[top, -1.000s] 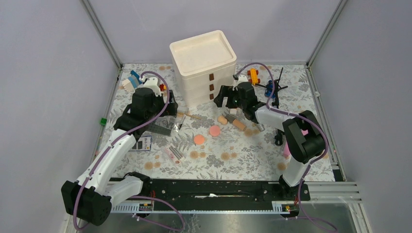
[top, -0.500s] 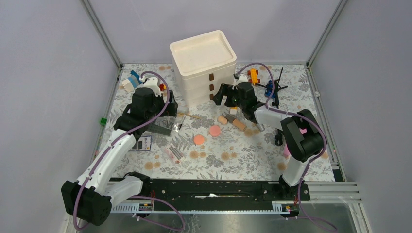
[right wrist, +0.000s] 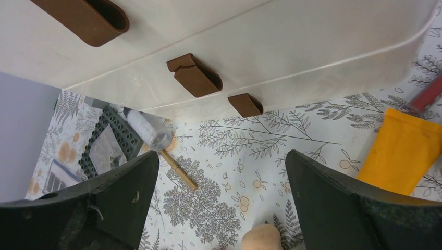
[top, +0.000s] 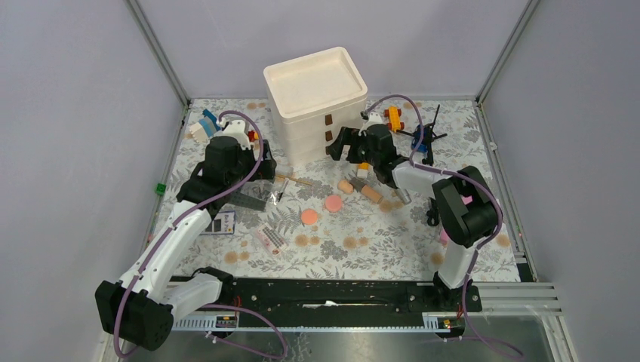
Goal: Organize the makeup
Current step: Open the drawer in the storage box.
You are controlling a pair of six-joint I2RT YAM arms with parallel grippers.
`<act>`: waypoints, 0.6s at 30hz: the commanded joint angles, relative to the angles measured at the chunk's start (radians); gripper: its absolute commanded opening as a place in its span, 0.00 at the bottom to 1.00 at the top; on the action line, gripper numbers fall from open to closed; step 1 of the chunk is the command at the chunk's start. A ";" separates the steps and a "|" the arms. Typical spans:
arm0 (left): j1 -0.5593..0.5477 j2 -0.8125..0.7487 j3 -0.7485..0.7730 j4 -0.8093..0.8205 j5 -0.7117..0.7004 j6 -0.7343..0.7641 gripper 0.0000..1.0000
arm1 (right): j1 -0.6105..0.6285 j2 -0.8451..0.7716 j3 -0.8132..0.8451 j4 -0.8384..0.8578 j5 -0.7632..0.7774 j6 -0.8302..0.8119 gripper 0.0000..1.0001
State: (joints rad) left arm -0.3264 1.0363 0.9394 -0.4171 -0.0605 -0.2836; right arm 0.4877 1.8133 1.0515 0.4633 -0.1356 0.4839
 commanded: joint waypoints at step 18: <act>0.000 -0.003 0.007 0.036 -0.007 0.013 0.99 | 0.000 0.017 0.078 0.253 -0.025 0.028 0.84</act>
State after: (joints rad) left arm -0.3264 1.0363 0.9398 -0.4171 -0.0605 -0.2836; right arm 0.4877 1.8683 1.0821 0.5953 -0.1879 0.5274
